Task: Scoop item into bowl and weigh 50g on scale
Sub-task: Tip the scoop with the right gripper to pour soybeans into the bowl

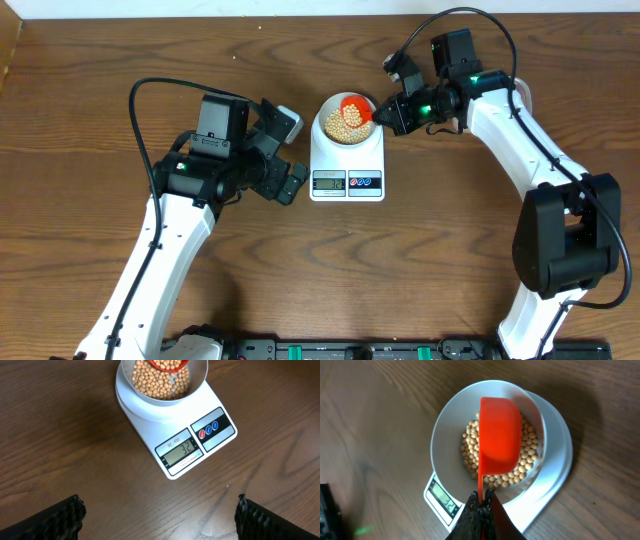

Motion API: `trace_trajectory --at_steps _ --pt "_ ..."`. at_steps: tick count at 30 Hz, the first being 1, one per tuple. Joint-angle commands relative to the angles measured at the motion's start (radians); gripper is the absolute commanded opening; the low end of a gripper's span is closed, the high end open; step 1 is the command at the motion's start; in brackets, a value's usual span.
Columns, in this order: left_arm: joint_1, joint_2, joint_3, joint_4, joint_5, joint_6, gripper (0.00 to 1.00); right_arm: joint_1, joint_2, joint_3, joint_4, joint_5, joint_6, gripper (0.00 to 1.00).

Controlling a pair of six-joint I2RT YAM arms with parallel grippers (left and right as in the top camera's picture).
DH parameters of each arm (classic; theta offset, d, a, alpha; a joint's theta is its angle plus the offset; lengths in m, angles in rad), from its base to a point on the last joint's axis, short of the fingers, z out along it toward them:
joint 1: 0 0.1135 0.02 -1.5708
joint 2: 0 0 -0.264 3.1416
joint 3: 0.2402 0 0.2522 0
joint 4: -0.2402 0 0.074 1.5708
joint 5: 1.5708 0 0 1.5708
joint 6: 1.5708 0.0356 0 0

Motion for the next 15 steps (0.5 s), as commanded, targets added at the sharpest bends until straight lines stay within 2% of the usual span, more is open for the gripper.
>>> trace_trajectory --at_steps 1,15 --pt "0.003 0.007 0.013 -0.003 0.012 0.017 0.98 0.014 -0.038 0.015 0.002 0.038 -0.037 0.01" --pt "0.003 0.007 0.013 -0.003 0.012 0.017 0.98 0.048 -0.048 0.015 -0.001 0.050 -0.107 0.01"
